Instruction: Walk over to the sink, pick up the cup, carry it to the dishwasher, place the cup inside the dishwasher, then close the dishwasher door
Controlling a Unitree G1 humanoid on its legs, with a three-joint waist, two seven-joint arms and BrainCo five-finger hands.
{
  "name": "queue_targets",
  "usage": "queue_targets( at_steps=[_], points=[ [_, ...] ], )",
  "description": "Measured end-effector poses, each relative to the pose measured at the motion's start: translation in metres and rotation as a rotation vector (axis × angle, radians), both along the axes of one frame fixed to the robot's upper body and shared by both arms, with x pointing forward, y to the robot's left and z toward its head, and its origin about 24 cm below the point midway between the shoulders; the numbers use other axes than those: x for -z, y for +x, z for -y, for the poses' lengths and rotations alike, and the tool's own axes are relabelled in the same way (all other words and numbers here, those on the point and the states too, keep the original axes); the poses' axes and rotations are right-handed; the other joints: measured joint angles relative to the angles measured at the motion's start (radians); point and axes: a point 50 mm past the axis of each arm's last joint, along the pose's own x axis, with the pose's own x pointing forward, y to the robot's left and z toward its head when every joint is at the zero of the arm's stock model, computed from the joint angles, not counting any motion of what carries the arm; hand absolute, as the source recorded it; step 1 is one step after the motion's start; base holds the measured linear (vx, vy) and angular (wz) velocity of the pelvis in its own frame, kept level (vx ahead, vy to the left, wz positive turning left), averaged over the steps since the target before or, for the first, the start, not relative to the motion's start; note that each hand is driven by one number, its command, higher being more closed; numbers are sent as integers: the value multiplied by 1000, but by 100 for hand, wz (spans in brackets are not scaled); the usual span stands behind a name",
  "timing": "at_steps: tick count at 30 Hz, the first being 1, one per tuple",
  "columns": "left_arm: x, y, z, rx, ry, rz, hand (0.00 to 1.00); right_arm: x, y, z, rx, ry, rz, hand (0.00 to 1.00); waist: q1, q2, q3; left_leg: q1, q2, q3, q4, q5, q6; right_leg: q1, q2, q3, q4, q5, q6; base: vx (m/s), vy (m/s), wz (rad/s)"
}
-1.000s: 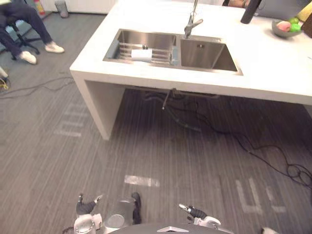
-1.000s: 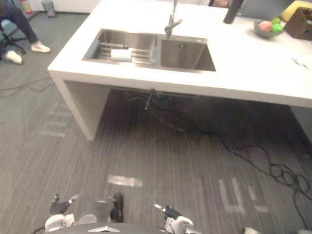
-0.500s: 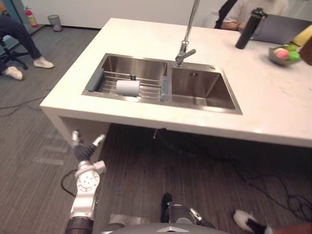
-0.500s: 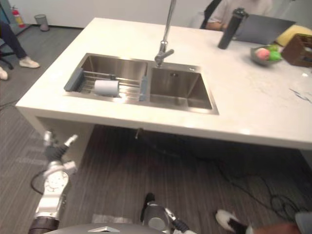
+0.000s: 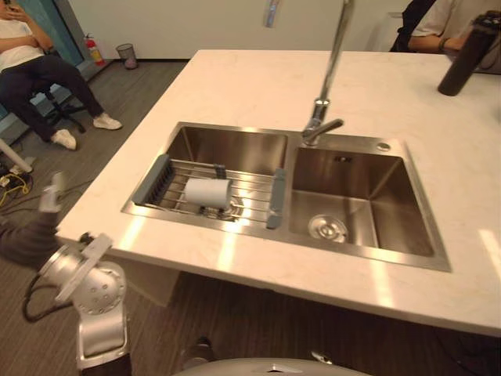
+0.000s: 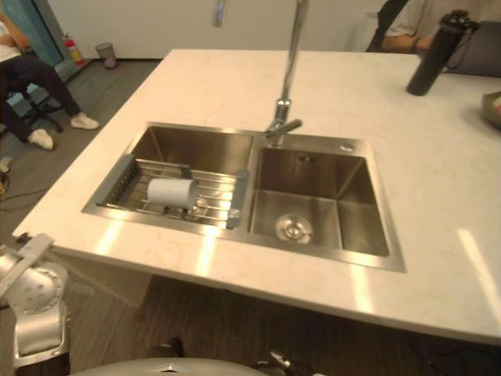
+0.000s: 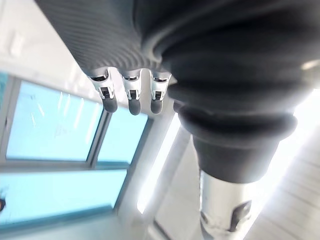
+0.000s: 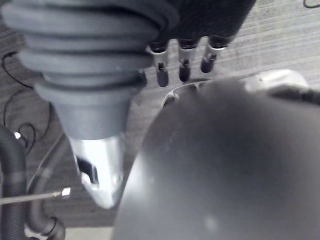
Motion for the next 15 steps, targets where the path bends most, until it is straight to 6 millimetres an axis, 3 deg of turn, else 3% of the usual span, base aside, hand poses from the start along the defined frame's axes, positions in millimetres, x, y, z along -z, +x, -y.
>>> queue_targets(
  at_steps=[2, 4, 11, 15],
  points=[
    [3, 23, 27, 236, 235, -164, 0, 1, 1, -7, -3, 7, 7, 0, -17, -28, -3, 46, -26, 28, -56, 8, 8, 11, -23, 22, -7, 6, 9, 140, 126, -15],
    [13, 38, 43, 382, 380, -317, 0, 1, 3, -8, -21, -1, 16, 0, -35, -33, -5, 63, -36, 46, -57, 7, 9, 22, -31, 32, -9, 17, 16, 86, 54, -26],
    [32, 69, 56, 552, 764, -670, 0, -2, 13, -3, -69, -14, 47, 0, -83, 6, 10, 113, -14, 96, -109, 25, 4, 25, -11, 66, -30, 21, 18, -55, -31, -25],
    [40, 75, 59, 599, 890, -802, 0, -3, 13, 0, -86, -15, 47, 0, -91, 15, 14, 122, -7, 101, -118, 38, 5, 23, -2, 79, -40, 22, 48, -160, -34, -11]
  ],
)
